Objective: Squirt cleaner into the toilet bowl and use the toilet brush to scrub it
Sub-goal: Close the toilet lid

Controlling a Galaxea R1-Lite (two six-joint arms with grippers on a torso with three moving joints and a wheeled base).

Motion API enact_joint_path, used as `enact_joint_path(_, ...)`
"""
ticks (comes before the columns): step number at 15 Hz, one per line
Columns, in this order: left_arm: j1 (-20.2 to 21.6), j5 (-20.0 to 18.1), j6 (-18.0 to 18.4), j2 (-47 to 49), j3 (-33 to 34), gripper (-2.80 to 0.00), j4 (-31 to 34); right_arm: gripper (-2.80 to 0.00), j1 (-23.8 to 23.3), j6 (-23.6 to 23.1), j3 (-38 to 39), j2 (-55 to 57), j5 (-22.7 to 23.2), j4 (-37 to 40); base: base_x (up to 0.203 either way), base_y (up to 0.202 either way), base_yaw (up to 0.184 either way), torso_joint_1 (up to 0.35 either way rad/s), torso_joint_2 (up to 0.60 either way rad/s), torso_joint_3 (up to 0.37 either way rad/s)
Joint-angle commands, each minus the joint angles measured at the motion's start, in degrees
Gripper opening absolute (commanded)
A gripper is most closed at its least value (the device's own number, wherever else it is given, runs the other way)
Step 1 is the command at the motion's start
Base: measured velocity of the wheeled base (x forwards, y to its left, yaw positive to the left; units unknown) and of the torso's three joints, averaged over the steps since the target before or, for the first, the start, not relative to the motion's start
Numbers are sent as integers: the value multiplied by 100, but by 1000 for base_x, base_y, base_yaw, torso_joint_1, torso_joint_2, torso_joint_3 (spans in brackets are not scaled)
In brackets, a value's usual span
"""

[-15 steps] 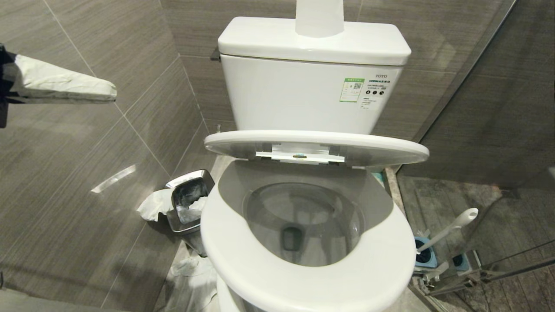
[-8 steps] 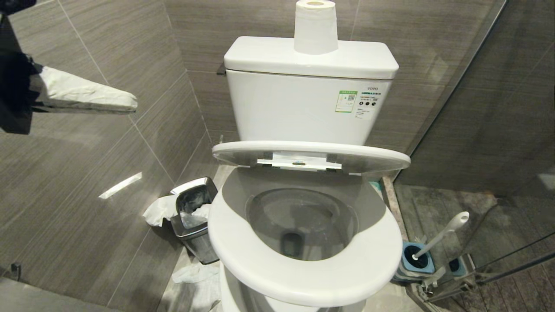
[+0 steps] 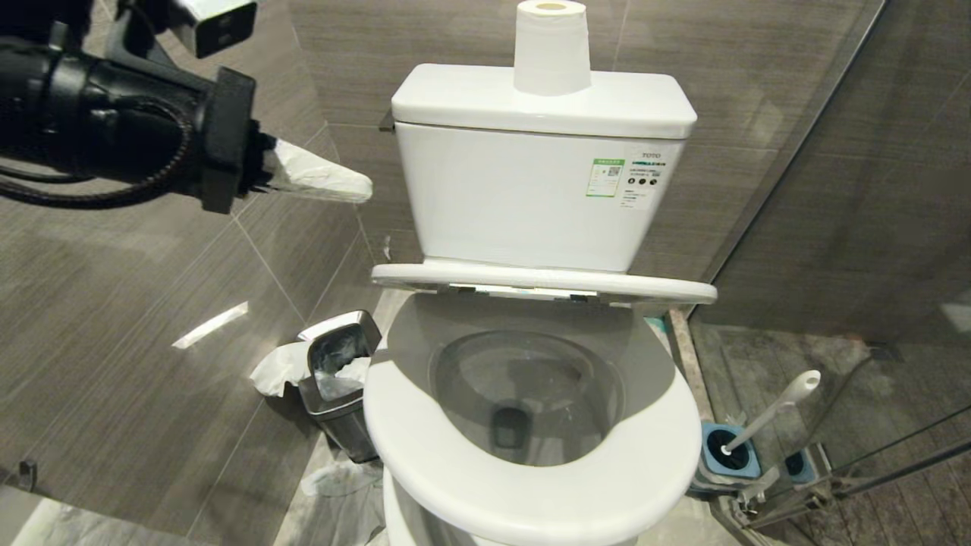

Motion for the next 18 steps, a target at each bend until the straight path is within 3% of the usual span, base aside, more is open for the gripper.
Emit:
enact_joint_path(1,-314,158,26,478,295,-280,3,-280,0,-2,1,9,-1,0,0,0,0,0,0,0)
enact_joint_path(5,-796,530,-10,693,1038,-280,159,-280,0,-2,1,9,-1,0,0,0,0,0,0,0)
enact_joint_path(11,-1002,756,-81,821,2305,-280,386,-280,0,-2,1,9,-1,0,0,0,0,0,0,0)
enact_joint_path(13,-1036,765,-496,1027,2342,-280,386,-280,0,-2,1,9,-1,0,0,0,0,0,0,0)
enact_joint_path(15,-1058,799,-581,1189,2390,-280,389,-280,8,-2,1,5,-1,0,0,0,0,0,0,0)
enact_joint_path(18,-1033,1265,-744,1526,2413,-280,373,-280,0,-2,1,9,-1,0,0,0,0,0,0,0)
